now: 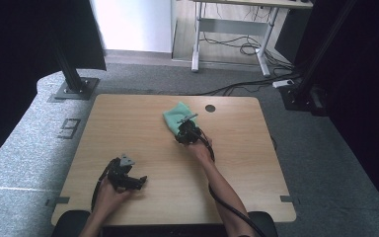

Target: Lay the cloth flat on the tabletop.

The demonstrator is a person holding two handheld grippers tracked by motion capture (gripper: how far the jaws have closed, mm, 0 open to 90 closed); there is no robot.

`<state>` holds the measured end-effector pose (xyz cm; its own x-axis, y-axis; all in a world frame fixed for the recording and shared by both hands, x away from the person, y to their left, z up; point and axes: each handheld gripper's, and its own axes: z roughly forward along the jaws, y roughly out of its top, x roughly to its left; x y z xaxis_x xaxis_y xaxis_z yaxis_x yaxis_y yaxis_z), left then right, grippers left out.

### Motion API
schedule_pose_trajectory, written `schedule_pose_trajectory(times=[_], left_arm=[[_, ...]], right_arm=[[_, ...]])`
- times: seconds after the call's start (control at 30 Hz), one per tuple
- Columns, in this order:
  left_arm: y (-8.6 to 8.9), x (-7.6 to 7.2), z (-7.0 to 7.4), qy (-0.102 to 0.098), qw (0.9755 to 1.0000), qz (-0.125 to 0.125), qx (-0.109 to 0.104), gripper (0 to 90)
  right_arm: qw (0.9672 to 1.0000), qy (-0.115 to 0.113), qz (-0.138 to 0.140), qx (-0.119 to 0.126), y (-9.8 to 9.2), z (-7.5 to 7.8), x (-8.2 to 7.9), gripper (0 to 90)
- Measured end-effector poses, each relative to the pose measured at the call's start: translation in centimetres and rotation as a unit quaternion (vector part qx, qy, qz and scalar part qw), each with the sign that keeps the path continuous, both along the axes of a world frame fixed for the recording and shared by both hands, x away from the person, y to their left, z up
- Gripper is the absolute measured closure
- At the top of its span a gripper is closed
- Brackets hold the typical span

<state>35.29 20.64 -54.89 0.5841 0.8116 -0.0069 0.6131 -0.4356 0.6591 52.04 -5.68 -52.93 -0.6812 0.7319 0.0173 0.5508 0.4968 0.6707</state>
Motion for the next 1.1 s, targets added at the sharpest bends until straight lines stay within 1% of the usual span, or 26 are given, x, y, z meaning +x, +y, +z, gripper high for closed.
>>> schedule_pose_trajectory(times=[0.07,0.13,0.2,0.27,0.37,0.5,0.77,0.87,0.93,1.03,1.1], left_arm=[[0.0,0.0,0.0,0.000,1.0000,0.000,0.000,0.0],[0.0,0.0,0.0,0.000,1.0000,0.000,0.000,0.0],[0.0,0.0,0.0,0.000,1.0000,0.000,0.000,0.0],[0.0,0.0,0.0,0.000,1.0000,0.000,0.000,0.0],[0.0,0.0,0.0,0.000,1.0000,0.000,0.000,0.0],[0.0,0.0,0.0,0.000,1.0000,0.000,0.000,0.0],[0.0,0.0,0.0,0.000,1.0000,-0.001,0.001,0.0],[0.0,0.0,0.0,0.000,1.0000,0.000,0.000,0.0],[0.0,0.0,0.0,0.000,1.0000,-0.001,0.001,0.0],[0.0,0.0,0.0,0.000,1.0000,-0.001,0.001,0.0],[0.0,0.0,0.0,0.001,1.0000,-0.001,0.000,0.0]], right_arm=[[1.0000,0.001,-0.004,0.002,0.1,-0.2,0.2,68.8],[1.0000,0.001,-0.005,0.000,0.2,-0.3,0.5,73.1],[1.0000,0.001,-0.005,-0.002,0.3,-0.4,0.6,81.0],[0.9999,0.006,-0.008,0.005,0.3,-0.4,0.9,86.7],[0.9999,0.011,-0.008,0.005,0.3,-0.3,1.0,88.0],[0.9999,0.012,-0.007,0.003,0.2,-0.2,0.7,88.3],[0.9997,0.014,0.019,0.003,-0.1,0.4,-1.6,88.3],[0.9993,0.016,0.033,0.007,-0.2,0.7,-2.9,88.2],[0.9990,0.015,0.042,0.007,-0.4,0.7,-3.9,88.2],[0.9984,0.018,0.052,0.013,-0.4,0.7,-5.2,88.2],[0.9982,0.011,0.059,0.011,-0.4,0.7,-6.2,88.2]])
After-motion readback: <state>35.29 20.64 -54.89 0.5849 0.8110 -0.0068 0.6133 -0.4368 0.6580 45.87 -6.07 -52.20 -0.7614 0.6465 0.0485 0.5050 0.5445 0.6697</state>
